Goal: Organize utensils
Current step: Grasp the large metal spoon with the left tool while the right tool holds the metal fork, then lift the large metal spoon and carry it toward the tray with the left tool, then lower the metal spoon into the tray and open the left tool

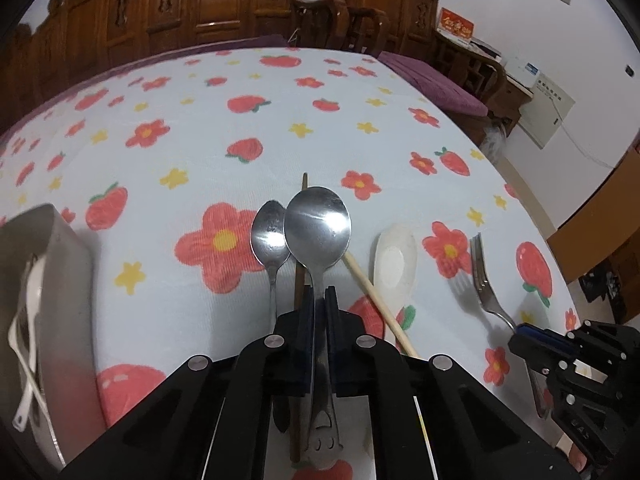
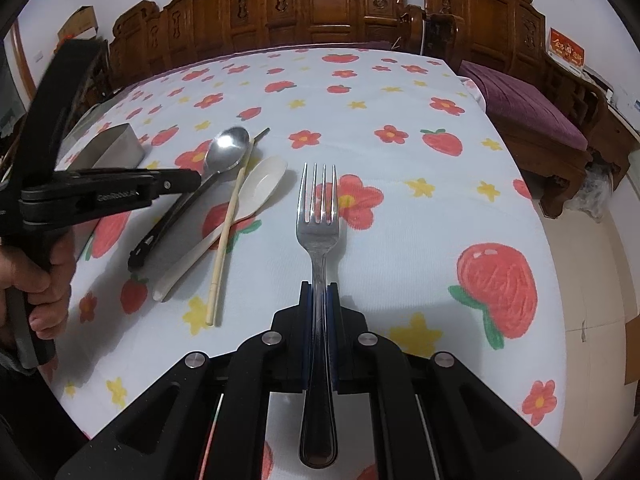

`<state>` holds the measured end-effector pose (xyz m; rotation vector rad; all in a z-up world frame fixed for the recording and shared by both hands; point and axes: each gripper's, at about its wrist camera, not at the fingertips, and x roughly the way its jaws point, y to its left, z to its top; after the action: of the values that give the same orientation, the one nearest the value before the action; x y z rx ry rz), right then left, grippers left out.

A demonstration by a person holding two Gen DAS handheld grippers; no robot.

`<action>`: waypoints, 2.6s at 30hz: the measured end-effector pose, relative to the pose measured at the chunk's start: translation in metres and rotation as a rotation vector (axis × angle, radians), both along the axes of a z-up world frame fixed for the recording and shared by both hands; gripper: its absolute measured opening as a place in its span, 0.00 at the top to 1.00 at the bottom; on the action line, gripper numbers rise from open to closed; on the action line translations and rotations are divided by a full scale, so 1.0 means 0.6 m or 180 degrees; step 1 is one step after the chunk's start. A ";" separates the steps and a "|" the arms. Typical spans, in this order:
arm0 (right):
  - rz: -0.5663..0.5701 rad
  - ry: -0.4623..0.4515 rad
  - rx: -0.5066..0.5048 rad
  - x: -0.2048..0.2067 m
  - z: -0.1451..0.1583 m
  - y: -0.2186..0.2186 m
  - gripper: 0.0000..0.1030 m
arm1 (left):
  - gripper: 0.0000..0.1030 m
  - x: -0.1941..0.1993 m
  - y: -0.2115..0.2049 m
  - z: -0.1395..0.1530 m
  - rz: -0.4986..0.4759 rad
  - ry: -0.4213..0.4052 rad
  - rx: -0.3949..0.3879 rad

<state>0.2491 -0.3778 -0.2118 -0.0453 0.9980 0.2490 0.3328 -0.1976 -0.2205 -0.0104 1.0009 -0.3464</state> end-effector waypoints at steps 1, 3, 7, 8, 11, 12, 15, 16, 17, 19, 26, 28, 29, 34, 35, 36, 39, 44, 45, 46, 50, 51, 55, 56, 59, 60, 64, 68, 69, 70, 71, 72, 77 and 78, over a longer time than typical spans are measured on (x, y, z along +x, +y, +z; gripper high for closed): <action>0.0004 0.0001 -0.0001 0.000 0.000 0.001 0.92 | 0.96 -0.002 -0.001 0.003 -0.0017 -0.0008 0.0012; 0.0010 -0.0001 0.0007 -0.001 0.001 0.003 0.92 | 0.96 -0.008 0.000 0.013 -0.0048 -0.0055 0.0048; 0.0029 -0.0027 0.0045 -0.001 0.010 0.010 0.92 | 0.96 -0.017 0.007 0.035 -0.0071 -0.0143 0.0081; 0.0037 -0.0037 0.0052 -0.001 0.013 0.013 0.92 | 1.00 -0.019 0.010 0.041 -0.0089 -0.0161 0.0069; 0.0073 -0.0072 0.0063 -0.002 0.023 0.026 0.92 | 1.00 -0.026 0.019 0.058 -0.0100 -0.0233 0.0089; 0.0095 -0.0086 0.0055 -0.002 0.027 0.033 0.92 | 1.00 -0.027 0.022 0.064 -0.0108 -0.0244 0.0089; 0.0144 -0.0089 0.0040 -0.003 0.031 0.047 0.92 | 1.00 -0.026 0.032 0.065 -0.0094 -0.0229 0.0138; 0.0151 -0.0083 0.0047 -0.004 0.031 0.049 0.92 | 1.00 -0.025 0.038 0.063 -0.0081 -0.0202 0.0129; 0.0152 -0.0079 0.0035 -0.006 0.030 0.050 0.92 | 1.00 -0.026 0.044 0.062 -0.0068 -0.0182 0.0122; 0.0151 -0.0075 0.0021 -0.006 0.029 0.050 0.92 | 1.00 -0.028 0.053 0.054 -0.0085 -0.0133 0.0140; 0.0092 -0.0075 0.0066 -0.006 0.028 0.035 0.92 | 0.92 -0.045 0.036 0.029 -0.0397 -0.0072 0.0399; 0.0088 -0.0072 0.0069 -0.006 0.027 0.033 0.92 | 0.82 -0.042 0.029 0.023 -0.0467 -0.0020 0.0378; 0.0089 -0.0071 0.0063 -0.006 0.026 0.032 0.92 | 0.80 -0.041 0.022 0.019 -0.0519 -0.0016 0.0388; 0.0081 -0.0053 0.0053 -0.005 0.023 0.030 0.92 | 0.78 -0.034 -0.012 -0.001 -0.0655 0.0008 0.0589; 0.0080 -0.0054 0.0054 -0.005 0.023 0.029 0.92 | 0.78 -0.032 -0.017 -0.005 -0.0664 0.0015 0.0628; 0.0080 -0.0056 0.0059 -0.005 0.024 0.029 0.92 | 0.78 -0.029 -0.020 -0.009 -0.0665 0.0022 0.0661; 0.0078 -0.0060 0.0066 -0.006 0.024 0.028 0.92 | 0.78 -0.024 -0.025 -0.018 -0.0663 0.0038 0.0731; 0.0077 -0.0058 0.0068 -0.005 0.024 0.028 0.92 | 0.91 -0.024 -0.026 -0.024 -0.0650 0.0002 0.0805; 0.0076 -0.0054 0.0065 -0.004 0.024 0.028 0.92 | 0.92 -0.025 -0.026 -0.024 -0.0658 -0.0009 0.0802; 0.0074 -0.0051 0.0062 -0.004 0.024 0.028 0.92 | 0.93 -0.027 -0.025 -0.023 -0.0671 -0.0012 0.0786; 0.0075 -0.0053 0.0062 -0.005 0.024 0.028 0.92 | 0.95 -0.038 -0.021 -0.014 -0.0691 -0.0050 0.0724; 0.0076 -0.0055 0.0063 -0.005 0.024 0.028 0.92 | 0.95 -0.043 -0.019 -0.008 -0.0689 -0.0087 0.0706; 0.0098 -0.0077 0.0052 -0.007 0.027 0.035 0.92 | 0.95 -0.055 -0.010 0.013 -0.0649 -0.0190 0.0640; 0.0106 -0.0082 0.0045 -0.008 0.028 0.038 0.92 | 0.95 -0.057 -0.007 0.020 -0.0633 -0.0214 0.0625; 0.0138 -0.0107 0.0042 -0.012 0.035 0.049 0.92 | 0.95 -0.060 0.006 0.041 -0.0588 -0.0251 0.0544; 0.0154 -0.0120 0.0044 -0.013 0.039 0.055 0.92 | 0.95 -0.061 0.011 0.048 -0.0570 -0.0272 0.0521; 0.0192 -0.0171 0.0053 -0.016 0.052 0.072 0.92 | 0.95 -0.067 0.032 0.073 -0.0490 -0.0375 0.0434; 0.0232 -0.0227 0.0061 -0.021 0.068 0.090 0.92 | 0.95 -0.077 0.050 0.089 -0.0437 -0.0445 0.0354; 0.0239 -0.0236 0.0062 -0.022 0.070 0.094 0.92 | 0.95 -0.080 0.053 0.093 -0.0429 -0.0459 0.0336; 0.0248 -0.0247 0.0062 -0.023 0.073 0.098 0.92 | 0.95 -0.084 0.058 0.098 -0.0419 -0.0480 0.0316; 0.0259 -0.0256 0.0061 -0.024 0.076 0.103 0.92 | 0.95 -0.087 0.062 0.102 -0.0414 -0.0497 0.0308; 0.0276 -0.0271 0.0059 -0.025 0.080 0.110 0.92 | 0.95 -0.090 0.066 0.106 -0.0409 -0.0511 0.0304; 0.0341 -0.0325 0.0072 -0.027 0.096 0.137 0.92 | 0.95 -0.103 0.099 0.131 -0.0337 -0.0591 0.0272; 0.0361 -0.0341 0.0081 -0.028 0.100 0.145 0.92 | 0.95 -0.104 0.108 0.137 -0.0314 -0.0610 0.0271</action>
<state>0.2324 -0.2907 -0.1518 -0.0913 0.8867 0.3596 0.2701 -0.1327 -0.1383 0.1473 0.8270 -0.3872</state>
